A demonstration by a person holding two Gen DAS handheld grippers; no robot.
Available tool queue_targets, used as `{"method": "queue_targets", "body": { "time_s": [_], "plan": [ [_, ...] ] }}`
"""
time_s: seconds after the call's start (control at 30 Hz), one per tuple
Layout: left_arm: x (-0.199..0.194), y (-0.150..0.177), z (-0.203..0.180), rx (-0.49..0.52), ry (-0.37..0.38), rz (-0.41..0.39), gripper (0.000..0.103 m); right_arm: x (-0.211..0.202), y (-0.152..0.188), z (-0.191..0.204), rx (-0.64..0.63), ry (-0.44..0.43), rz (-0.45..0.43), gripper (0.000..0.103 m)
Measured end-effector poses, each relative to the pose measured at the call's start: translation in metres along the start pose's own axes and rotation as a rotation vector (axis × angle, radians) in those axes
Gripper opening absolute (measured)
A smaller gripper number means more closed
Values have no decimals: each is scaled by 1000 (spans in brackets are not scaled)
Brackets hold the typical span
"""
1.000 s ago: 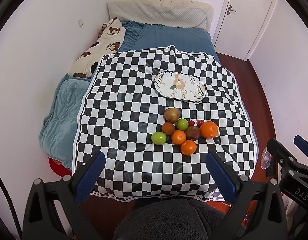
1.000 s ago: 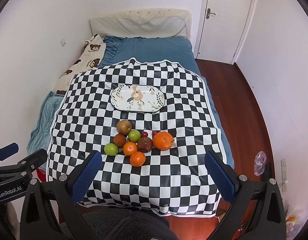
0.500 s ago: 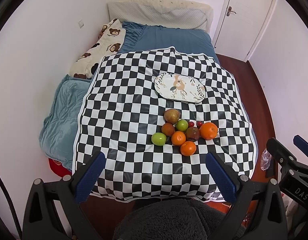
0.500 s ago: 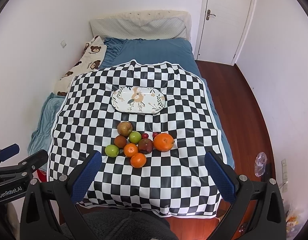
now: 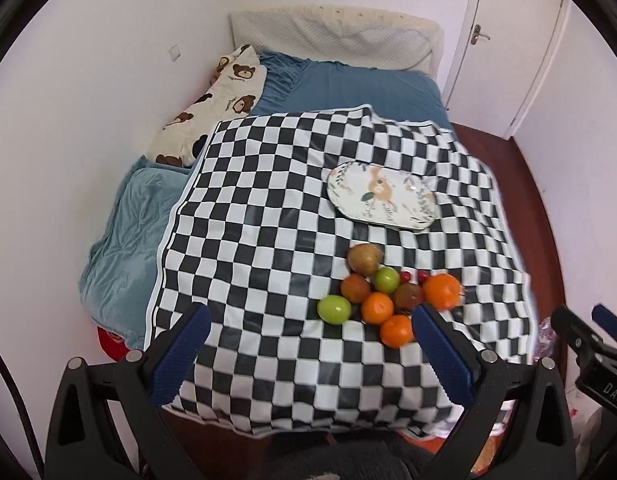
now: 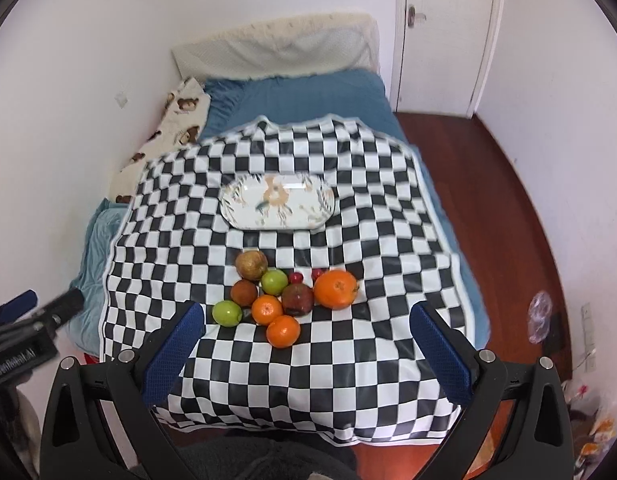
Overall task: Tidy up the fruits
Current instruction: 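Grasp the brownish apple with the left tool while the right tool grasps the large orange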
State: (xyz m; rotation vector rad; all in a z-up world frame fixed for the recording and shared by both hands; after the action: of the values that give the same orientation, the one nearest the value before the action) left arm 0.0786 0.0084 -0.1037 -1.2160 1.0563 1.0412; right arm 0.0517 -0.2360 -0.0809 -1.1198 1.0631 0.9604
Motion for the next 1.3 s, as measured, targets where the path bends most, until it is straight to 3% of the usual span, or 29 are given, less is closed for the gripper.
{"method": "queue_targets", "body": {
  "time_s": [0.27, 0.5, 0.63, 0.83, 1.0, 1.07, 1.2, 1.3],
  "plan": [
    [115, -37, -12, 93, -79, 196, 103, 142, -20, -31, 98, -35, 168, 103],
    [198, -76, -45, 117, -60, 312, 103, 258, -50, -69, 200, -81, 293, 103],
    [239, -98, -64, 120, -37, 373, 103, 323, -69, -83, 272, -152, 377, 103],
    [295, -116, -89, 127, 22, 467, 103, 387, -71, -88, 330, -203, 486, 103],
    [334, -125, -119, 173, -3, 489, 103, 416, -73, -77, 291, -193, 518, 103],
    [347, -127, -132, 199, -12, 489, 95, 426, -74, -71, 282, -206, 529, 103],
    [361, -127, -158, 211, 54, 478, 66, 445, -72, -61, 263, -223, 559, 101],
    [370, -129, -173, 232, 28, 445, 66, 460, -70, -58, 264, -230, 572, 93]
  ]
}}
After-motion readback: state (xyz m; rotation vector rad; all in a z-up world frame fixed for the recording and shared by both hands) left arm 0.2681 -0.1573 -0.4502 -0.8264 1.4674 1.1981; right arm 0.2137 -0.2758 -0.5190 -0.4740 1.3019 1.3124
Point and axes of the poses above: each gripper's, at about its wrist camera, not at the fingertips, and x roughly the way its jaws point, z to its left, y to its underside, the point moved 7 cm from there along x, roughly the way its jaws point, and after that the axes turned 15 degrees about z, right-handed, at the moved point
